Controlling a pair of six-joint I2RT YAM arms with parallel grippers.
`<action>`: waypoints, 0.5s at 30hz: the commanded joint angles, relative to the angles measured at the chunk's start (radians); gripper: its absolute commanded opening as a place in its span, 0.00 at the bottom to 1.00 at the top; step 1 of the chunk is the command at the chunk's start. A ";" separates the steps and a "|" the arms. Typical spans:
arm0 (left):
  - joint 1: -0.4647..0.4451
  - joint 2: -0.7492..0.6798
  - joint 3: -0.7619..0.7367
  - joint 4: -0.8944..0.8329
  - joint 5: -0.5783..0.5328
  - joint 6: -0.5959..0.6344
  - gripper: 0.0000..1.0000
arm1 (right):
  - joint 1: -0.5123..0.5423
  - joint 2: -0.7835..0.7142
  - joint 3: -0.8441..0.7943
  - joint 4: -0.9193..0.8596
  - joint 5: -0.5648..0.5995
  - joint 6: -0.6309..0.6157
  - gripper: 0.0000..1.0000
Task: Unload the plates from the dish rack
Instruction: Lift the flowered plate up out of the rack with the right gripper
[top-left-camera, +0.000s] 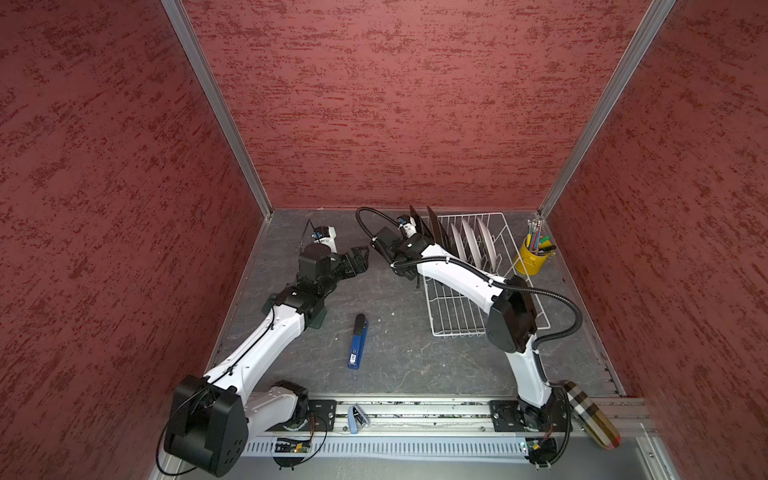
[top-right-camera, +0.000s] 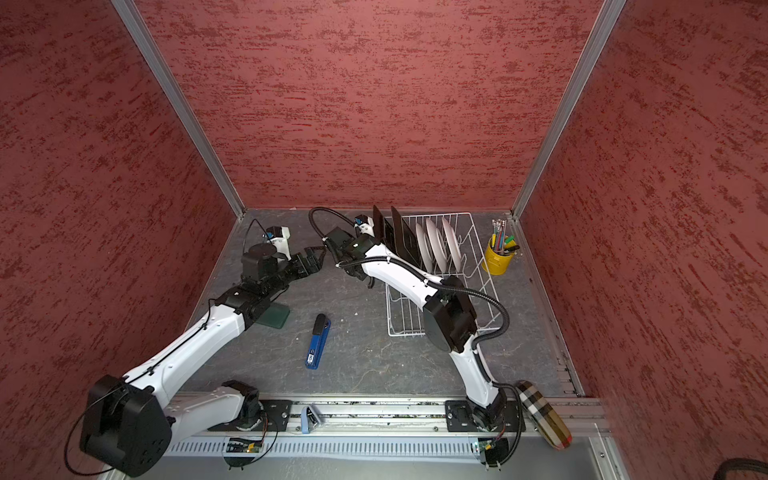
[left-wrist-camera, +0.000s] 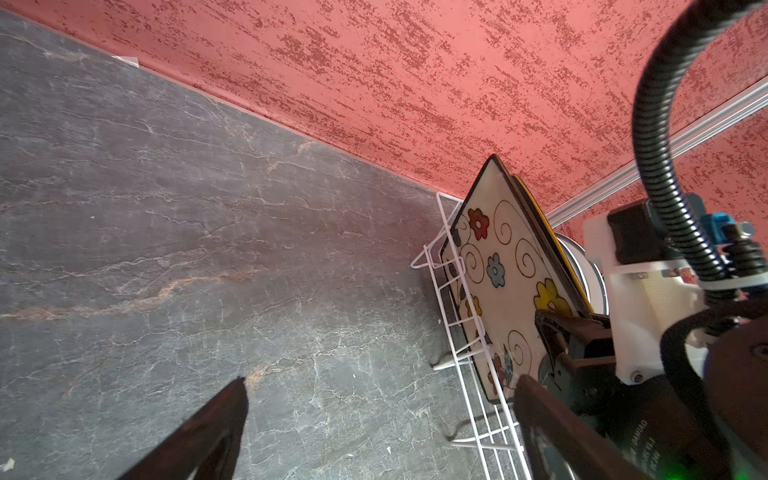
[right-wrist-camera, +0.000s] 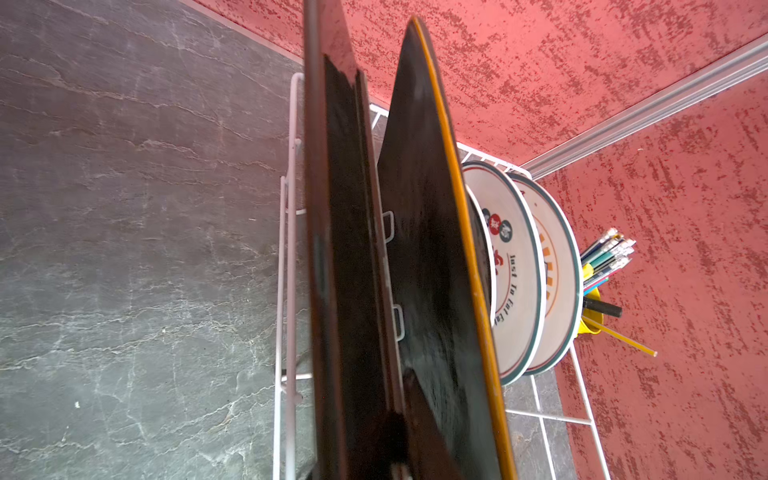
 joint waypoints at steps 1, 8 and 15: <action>-0.007 0.006 -0.011 0.019 -0.003 0.002 0.99 | 0.024 -0.068 0.064 0.047 0.102 0.013 0.00; -0.008 0.004 -0.012 0.016 -0.010 0.005 0.99 | 0.039 -0.146 -0.014 0.183 0.100 -0.047 0.00; -0.008 0.018 -0.005 0.011 -0.003 0.007 0.99 | 0.044 -0.205 -0.067 0.256 0.068 -0.085 0.00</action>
